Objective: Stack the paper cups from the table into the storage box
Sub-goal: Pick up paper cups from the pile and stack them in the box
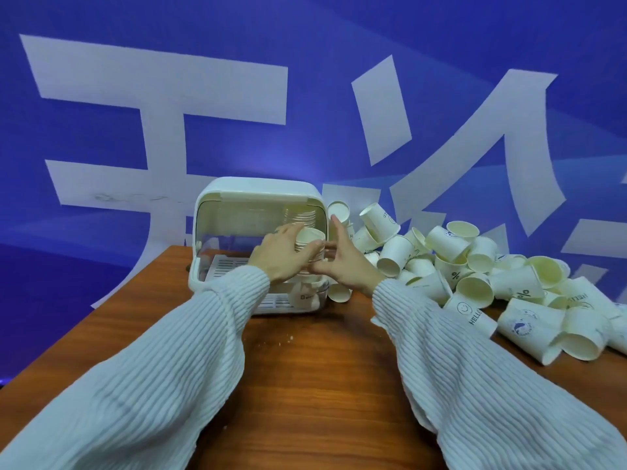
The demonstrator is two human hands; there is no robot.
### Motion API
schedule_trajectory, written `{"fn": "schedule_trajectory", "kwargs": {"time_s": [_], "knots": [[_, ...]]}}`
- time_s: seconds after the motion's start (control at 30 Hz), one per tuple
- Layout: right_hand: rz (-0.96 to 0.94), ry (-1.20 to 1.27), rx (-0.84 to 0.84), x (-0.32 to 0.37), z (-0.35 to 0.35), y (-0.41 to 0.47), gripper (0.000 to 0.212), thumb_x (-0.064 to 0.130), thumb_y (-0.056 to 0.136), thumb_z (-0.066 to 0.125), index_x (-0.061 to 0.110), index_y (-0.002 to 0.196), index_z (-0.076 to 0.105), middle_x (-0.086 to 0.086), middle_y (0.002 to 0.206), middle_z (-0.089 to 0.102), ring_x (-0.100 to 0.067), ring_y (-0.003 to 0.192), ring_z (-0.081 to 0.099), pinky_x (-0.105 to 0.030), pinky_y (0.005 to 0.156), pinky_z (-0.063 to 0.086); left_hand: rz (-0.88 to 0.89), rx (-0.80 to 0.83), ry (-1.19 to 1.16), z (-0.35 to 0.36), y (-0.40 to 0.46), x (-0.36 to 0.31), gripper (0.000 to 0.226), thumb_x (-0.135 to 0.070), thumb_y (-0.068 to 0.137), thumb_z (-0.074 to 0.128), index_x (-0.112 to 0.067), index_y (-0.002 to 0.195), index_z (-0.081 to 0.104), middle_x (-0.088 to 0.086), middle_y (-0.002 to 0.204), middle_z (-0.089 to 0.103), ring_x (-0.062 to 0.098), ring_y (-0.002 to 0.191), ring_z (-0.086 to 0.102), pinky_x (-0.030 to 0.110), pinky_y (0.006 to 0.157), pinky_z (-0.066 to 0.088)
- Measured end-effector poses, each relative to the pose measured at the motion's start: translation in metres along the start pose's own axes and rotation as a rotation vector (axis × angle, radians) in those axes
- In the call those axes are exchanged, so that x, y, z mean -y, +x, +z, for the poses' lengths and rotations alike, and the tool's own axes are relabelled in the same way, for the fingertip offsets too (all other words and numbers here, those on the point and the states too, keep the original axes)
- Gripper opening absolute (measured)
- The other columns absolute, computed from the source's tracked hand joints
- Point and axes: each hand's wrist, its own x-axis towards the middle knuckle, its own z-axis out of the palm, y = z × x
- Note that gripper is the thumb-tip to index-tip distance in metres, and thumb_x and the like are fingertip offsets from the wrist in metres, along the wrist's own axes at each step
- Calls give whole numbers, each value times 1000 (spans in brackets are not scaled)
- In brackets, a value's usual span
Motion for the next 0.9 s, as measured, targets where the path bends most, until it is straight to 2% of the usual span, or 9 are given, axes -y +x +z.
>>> {"fn": "schedule_trajectory", "kwargs": {"time_s": [0.13, 0.2, 0.3, 0.37, 0.47, 0.63, 0.7, 0.8, 0.9], "knots": [[52, -55, -156, -4, -22, -31, 105, 25, 88, 78, 33, 164, 6, 0, 132, 53, -13, 118, 58, -27, 97, 51, 34, 54, 201, -6, 7, -3, 99, -89, 82, 28, -26, 157, 32, 4, 167, 27, 36, 148, 31, 55, 116, 32], [98, -91, -203, -10, -40, -54, 97, 28, 88, 75, 34, 163, 13, 2, 132, 54, -16, 121, 59, -38, 105, 50, 100, -93, 243, -3, 0, -8, 88, -82, 88, 34, -26, 156, 35, 5, 165, 29, 34, 148, 27, 55, 114, 30], [176, -252, -299, -26, -76, -89, 75, 29, 94, 66, 28, 160, 29, -1, 138, 55, -20, 129, 55, -38, 109, 44, 291, -401, 135, 13, -15, -22, 77, -67, 85, 43, -19, 145, 49, 9, 150, 45, 34, 140, 31, 55, 111, 33], [271, -508, -359, -43, -102, -110, 73, 34, 90, 63, 25, 157, 35, -4, 143, 55, -25, 132, 52, -41, 105, 45, 422, -446, 104, 29, -23, -40, 67, -56, 84, 50, -17, 139, 54, 8, 142, 51, 35, 136, 36, 54, 106, 38], [448, -749, -296, -63, -128, -134, 86, 45, 72, 67, 31, 149, 31, -7, 128, 60, -31, 116, 59, -48, 92, 54, 541, -366, 91, 55, -35, -67, 61, -49, 84, 53, -17, 136, 57, 8, 137, 55, 36, 131, 43, 54, 104, 41], [591, -730, -226, -86, -136, -168, 81, 63, 70, 74, 37, 130, 28, -2, 94, 68, -26, 79, 68, -46, 81, 58, 602, -139, 54, 91, -59, -106, 60, -44, 86, 54, -18, 140, 54, 6, 142, 53, 29, 133, 43, 54, 104, 43], [535, -703, -260, -82, -139, -175, 84, 70, 66, 69, 38, 133, 29, -1, 103, 69, -28, 87, 68, -47, 88, 56, 558, -16, -28, 102, -68, -119, 61, -46, 91, 57, -20, 146, 48, 5, 146, 48, 28, 133, 44, 49, 109, 40], [442, -389, -197, -59, -138, -183, 98, 42, 80, 83, 29, 157, 24, 1, 126, 56, -22, 112, 61, -33, 93, 49, 337, 235, -370, 111, -81, -136, 77, -54, 92, 67, -25, 155, 33, -2, 148, 39, 15, 131, 46, 31, 111, 37], [340, -162, -65, -39, -125, -191, 102, 30, 81, 88, 32, 159, 23, -6, 127, 61, -14, 111, 63, -21, 90, 47, 140, 387, -691, 121, -83, -144, 82, -43, 92, 72, -18, 157, 29, -10, 135, 49, 0, 114, 53, 3, 85, 40]]}}
